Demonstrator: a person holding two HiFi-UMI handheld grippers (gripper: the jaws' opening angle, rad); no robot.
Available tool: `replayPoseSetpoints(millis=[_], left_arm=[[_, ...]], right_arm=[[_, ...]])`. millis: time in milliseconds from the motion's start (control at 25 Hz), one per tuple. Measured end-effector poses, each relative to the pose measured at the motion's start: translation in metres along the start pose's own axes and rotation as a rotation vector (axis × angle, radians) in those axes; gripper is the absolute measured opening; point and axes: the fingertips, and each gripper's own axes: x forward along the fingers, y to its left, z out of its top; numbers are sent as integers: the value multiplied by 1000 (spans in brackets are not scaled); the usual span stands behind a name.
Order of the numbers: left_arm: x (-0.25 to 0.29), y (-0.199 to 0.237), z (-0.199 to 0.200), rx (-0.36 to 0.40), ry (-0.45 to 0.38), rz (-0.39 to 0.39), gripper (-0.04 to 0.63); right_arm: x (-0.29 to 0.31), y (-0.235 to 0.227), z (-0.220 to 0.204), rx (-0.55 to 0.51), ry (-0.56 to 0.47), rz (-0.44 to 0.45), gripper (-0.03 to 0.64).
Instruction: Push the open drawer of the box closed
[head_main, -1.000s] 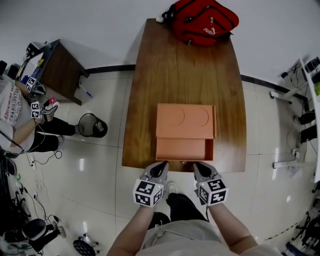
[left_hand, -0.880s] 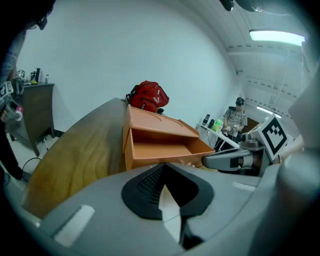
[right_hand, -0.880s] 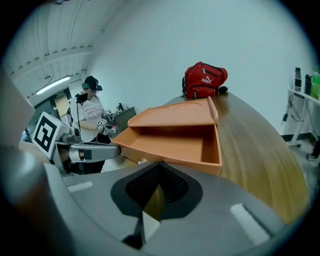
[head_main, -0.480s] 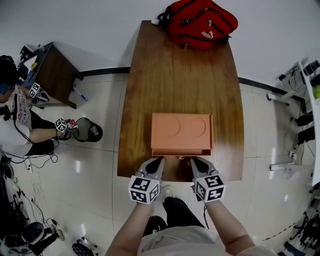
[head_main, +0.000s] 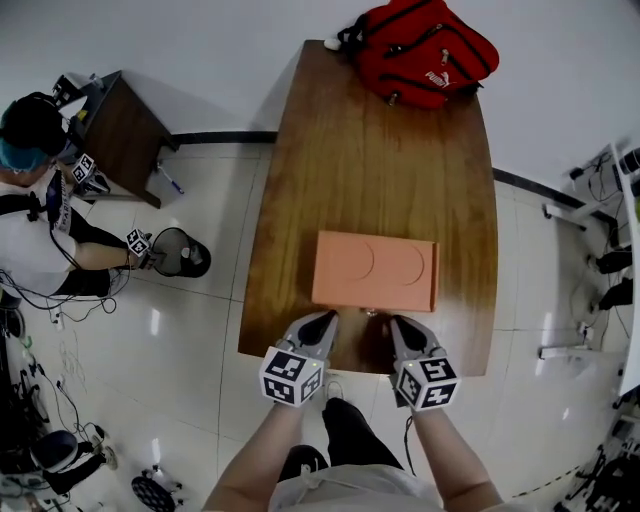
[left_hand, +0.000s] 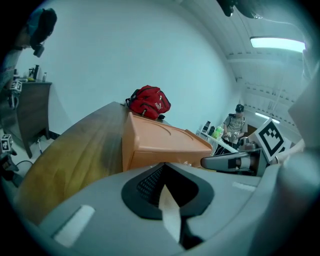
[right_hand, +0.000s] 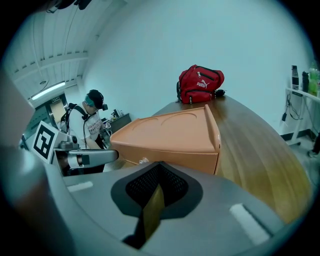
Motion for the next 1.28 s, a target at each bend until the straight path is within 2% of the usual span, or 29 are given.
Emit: replayPoseSetpoints(millis=[80,200,440,640,960,1080,1280], left_arm=[[-12,-5,1,-2,-18,-7,6],[-42,-18,7,34,-69,-13,6],[-106,-33,43,132,-185,14,6],[-156,-67,58,194,-260,-15,6],[-272,-127,14,247,-332,-42,6],[-330,-155,-4,287,-358,-63,6],[-419,-197,-39,310,-404,-83,6]], right_arm=[[-8,3,1,-18,-15,5,6],[-28,18,6,-64,-55,31,6],[-68,69,36,-236,-171,73,6],[-112,105,40,-233,-247,56,6],[-213,170,-14,-228,-337,-16,6],[-258,205,-38,-232,-374,-43,6],[-333,272,-82,-249,-443,-63,6]])
